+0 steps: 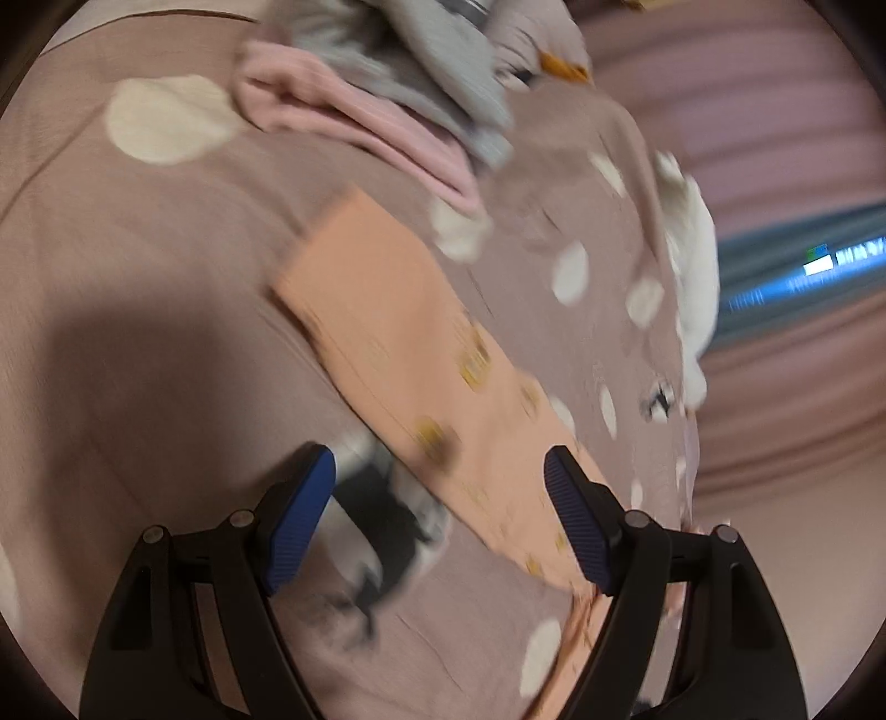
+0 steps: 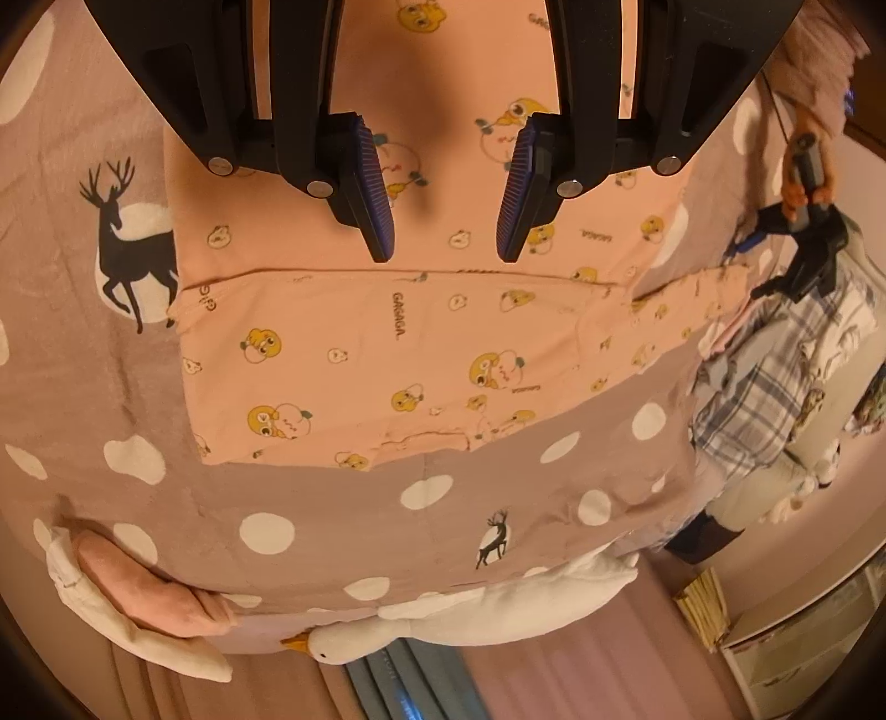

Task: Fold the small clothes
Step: 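Grasp the cuff of the other sleeve with the left gripper, then fold the held sleeve across the shirt body with the left gripper, release, then grasp the shirt hem with both grippers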

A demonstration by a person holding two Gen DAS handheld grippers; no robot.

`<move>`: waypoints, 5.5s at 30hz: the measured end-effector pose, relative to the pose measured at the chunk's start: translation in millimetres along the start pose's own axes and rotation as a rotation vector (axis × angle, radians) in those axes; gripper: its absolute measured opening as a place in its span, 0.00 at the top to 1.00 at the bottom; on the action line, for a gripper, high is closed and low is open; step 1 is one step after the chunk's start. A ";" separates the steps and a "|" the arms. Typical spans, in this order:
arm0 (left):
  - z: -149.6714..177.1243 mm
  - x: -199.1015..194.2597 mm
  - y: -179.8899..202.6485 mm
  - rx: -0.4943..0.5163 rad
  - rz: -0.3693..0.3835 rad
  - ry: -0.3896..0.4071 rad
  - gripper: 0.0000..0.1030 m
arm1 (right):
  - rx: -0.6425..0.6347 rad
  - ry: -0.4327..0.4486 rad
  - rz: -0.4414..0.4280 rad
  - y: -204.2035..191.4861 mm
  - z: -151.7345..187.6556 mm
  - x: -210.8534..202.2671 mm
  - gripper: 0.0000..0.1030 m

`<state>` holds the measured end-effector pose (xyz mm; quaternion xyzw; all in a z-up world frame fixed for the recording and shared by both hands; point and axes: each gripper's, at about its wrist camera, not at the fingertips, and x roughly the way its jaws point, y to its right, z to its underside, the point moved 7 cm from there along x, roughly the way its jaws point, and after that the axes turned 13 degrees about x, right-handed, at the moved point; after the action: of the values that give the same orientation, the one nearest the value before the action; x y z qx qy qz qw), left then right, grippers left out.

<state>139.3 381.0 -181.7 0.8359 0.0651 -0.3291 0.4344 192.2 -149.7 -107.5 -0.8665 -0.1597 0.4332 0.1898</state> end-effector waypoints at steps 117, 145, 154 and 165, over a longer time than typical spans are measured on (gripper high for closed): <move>183.4 150.3 245.6 0.954 -0.055 -0.427 0.49 | 0.106 -0.048 0.198 95.3 -47.6 38.6 0.88; 245.3 43.5 176.6 0.570 0.382 -0.620 0.28 | 0.378 -0.218 -0.226 105.4 55.5 -22.4 0.48; 275.2 4.5 153.6 0.536 0.466 -0.675 0.36 | 0.379 -0.264 -0.295 103.2 96.9 -49.0 0.48; 289.5 6.2 135.6 0.450 0.410 -0.688 0.87 | 0.365 -0.284 -0.316 90.8 125.1 -53.5 0.48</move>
<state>54.7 74.0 -210.3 0.7471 -0.3228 -0.5008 0.2947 70.3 -229.1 -182.1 -0.7128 -0.2375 0.5370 0.3836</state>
